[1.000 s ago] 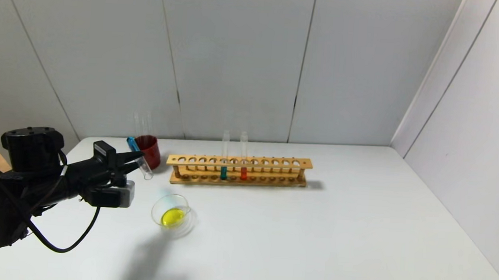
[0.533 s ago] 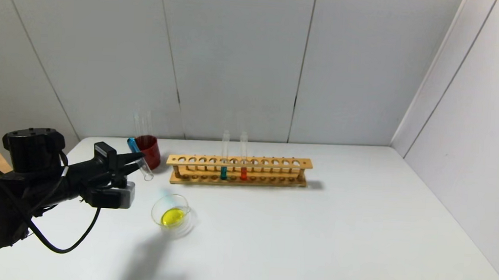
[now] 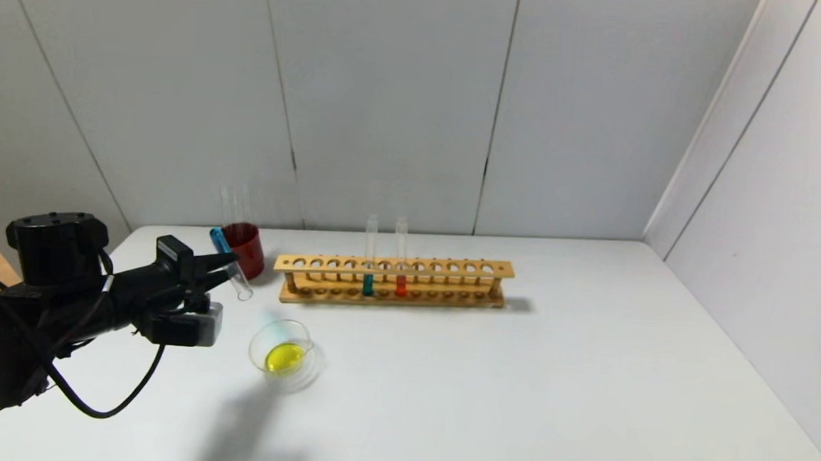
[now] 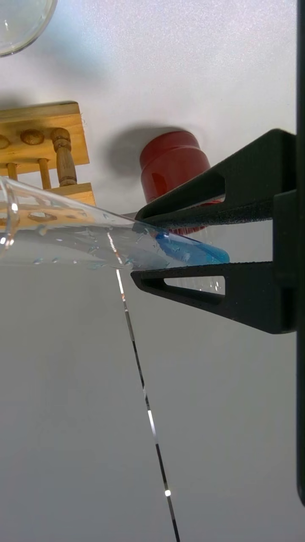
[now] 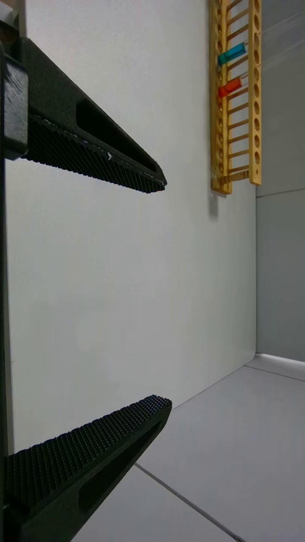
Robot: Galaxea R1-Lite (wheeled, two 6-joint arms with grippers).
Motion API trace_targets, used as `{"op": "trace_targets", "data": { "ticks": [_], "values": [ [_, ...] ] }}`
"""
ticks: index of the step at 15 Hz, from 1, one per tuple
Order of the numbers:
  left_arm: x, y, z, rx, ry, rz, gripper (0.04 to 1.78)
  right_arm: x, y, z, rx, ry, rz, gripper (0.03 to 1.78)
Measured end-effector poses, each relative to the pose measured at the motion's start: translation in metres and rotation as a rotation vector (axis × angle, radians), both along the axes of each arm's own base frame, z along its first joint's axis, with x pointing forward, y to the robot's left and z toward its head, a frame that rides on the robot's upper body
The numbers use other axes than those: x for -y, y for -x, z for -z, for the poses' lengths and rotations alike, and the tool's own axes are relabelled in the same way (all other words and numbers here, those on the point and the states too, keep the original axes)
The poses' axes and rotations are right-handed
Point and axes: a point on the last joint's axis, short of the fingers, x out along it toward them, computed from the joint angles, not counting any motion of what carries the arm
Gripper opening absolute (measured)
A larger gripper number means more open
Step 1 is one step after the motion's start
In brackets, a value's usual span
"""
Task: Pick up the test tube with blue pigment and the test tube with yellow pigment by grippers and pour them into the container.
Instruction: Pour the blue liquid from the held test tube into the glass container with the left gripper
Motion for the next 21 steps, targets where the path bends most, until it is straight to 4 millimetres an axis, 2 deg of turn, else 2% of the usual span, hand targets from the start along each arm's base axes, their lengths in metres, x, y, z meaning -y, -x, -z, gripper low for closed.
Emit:
{"op": "trace_targets", "data": {
  "ticks": [21],
  "values": [
    [-0.0015,-0.0034,0.0005,0.002,0.003,-0.005,0.30,0.0000,0.0000,0.0000,0.000,0.000,0.000,1.75]
  ]
}}
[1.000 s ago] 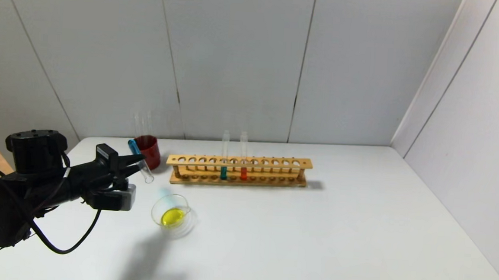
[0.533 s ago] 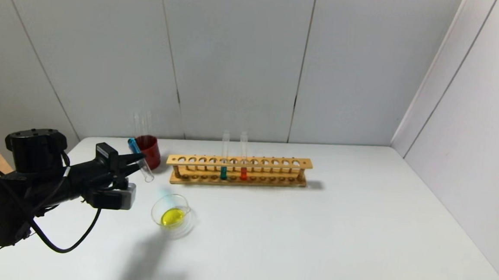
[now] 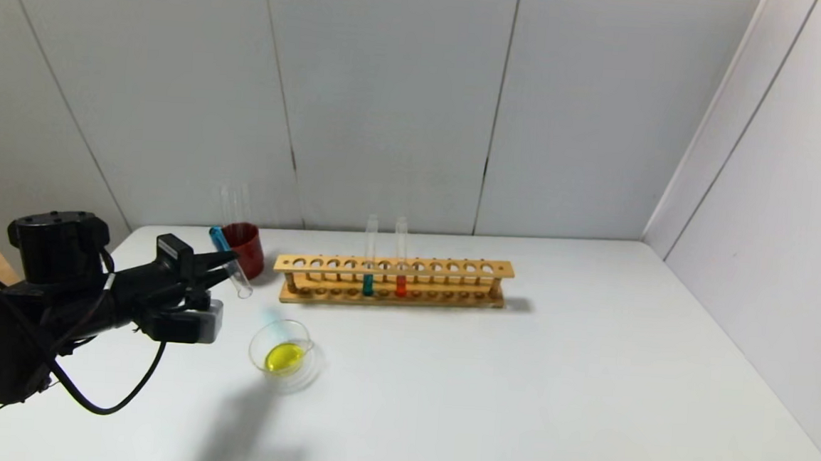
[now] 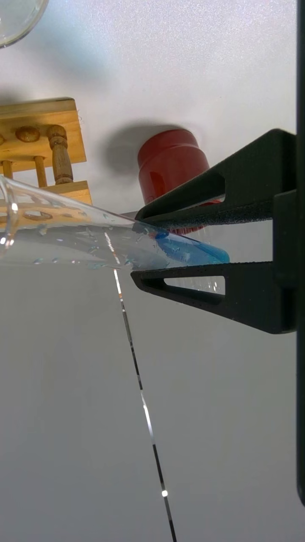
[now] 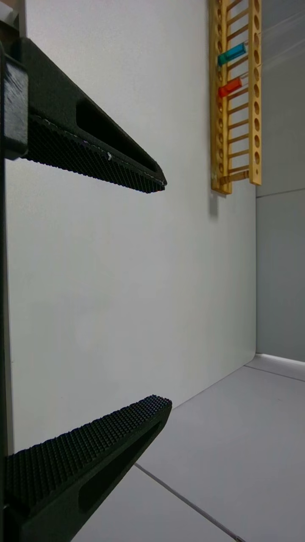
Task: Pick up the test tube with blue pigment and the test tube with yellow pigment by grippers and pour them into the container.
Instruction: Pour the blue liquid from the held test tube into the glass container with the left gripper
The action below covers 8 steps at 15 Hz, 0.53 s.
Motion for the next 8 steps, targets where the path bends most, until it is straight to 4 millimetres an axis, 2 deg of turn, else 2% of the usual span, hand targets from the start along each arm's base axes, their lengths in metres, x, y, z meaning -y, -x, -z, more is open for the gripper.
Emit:
{"op": "trace_targets", "data": {
  "ticks": [8],
  "values": [
    [-0.0006,-0.0028,0.0019,0.011,-0.027,-0.001,0.30,0.0000,0.0000,0.0000,0.000,0.000,0.000,1.75]
  ]
}}
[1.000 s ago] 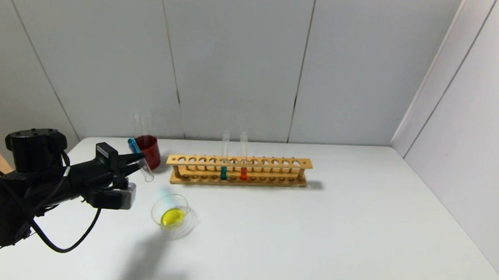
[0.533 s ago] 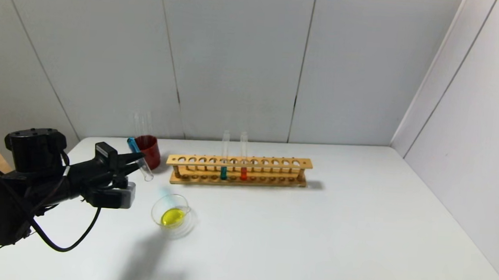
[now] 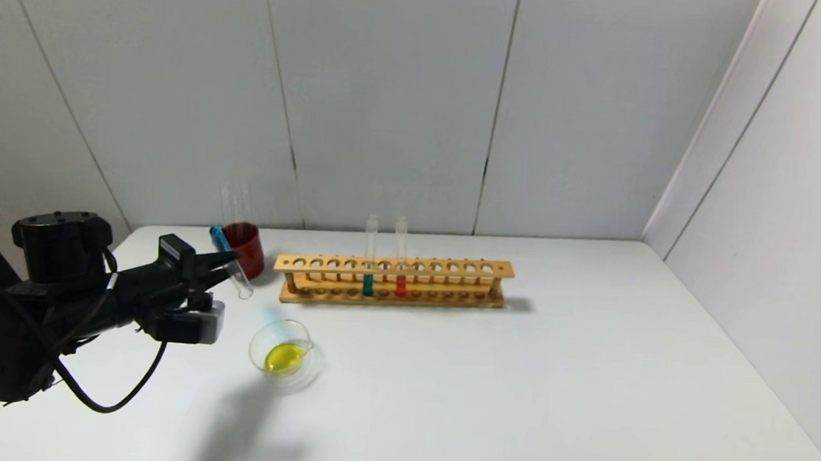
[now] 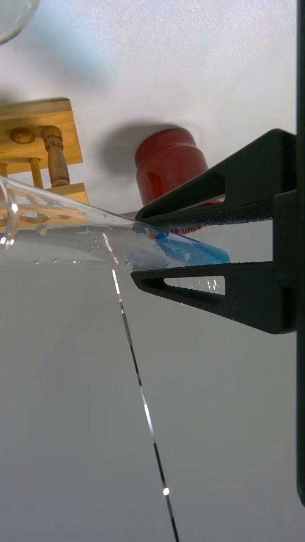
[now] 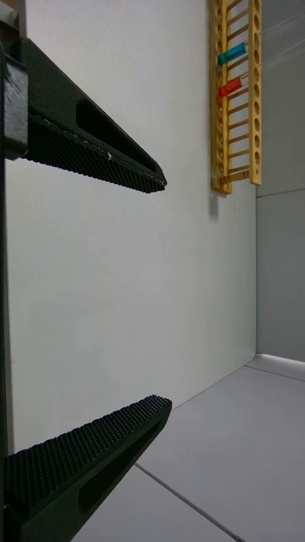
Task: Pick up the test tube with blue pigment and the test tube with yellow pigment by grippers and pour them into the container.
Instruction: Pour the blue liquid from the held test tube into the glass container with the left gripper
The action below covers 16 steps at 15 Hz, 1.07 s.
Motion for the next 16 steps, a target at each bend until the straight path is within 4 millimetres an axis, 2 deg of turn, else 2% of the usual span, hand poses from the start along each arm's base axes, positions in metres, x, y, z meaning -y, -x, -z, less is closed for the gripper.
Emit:
{"op": "trace_targets", "data": {
  "ticks": [16],
  "values": [
    [0.0010,-0.0092,0.0007,0.051,-0.084,-0.002,0.30,0.0000,0.0000,0.0000,0.000,0.000,0.000,1.75]
  ]
}}
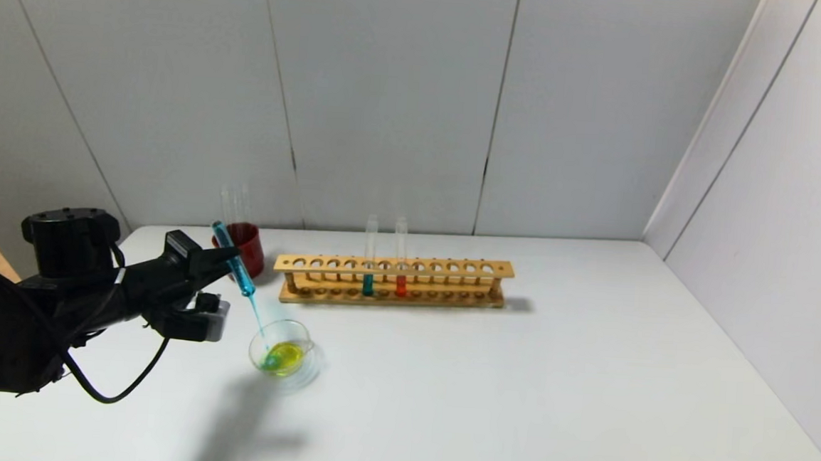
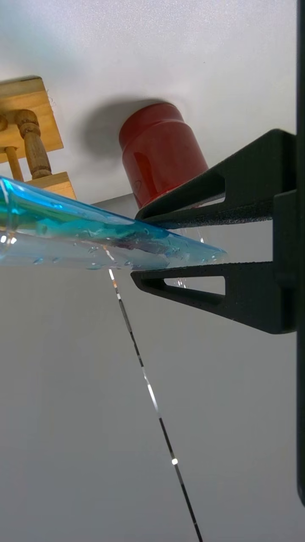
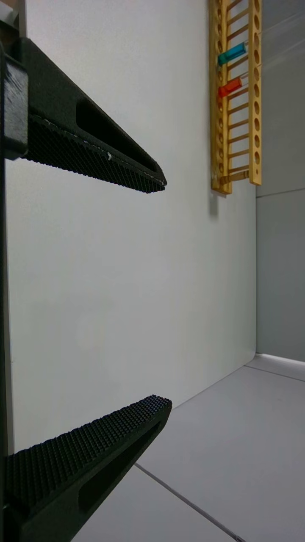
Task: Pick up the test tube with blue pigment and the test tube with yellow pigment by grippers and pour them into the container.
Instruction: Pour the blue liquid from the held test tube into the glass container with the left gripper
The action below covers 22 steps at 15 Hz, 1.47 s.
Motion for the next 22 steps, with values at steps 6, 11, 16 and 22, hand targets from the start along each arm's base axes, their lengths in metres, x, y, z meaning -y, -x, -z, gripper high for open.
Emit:
{"op": "trace_targets", "data": {
  "ticks": [6,11,16,22],
  "values": [
    [0.011,-0.002,0.005,-0.014,-0.008,0.004,0.30,0.000,0.000,0.000,0.000,0.000,0.000,1.75],
    [0.012,-0.003,0.005,-0.014,-0.012,0.012,0.30,0.000,0.000,0.000,0.000,0.000,0.000,1.75],
    [0.012,-0.003,0.006,-0.007,-0.027,0.016,0.30,0.000,0.000,0.000,0.000,0.000,0.000,1.75],
    [0.011,-0.003,0.006,0.011,-0.058,0.021,0.30,0.000,0.000,0.000,0.000,0.000,0.000,1.75]
  ]
}}
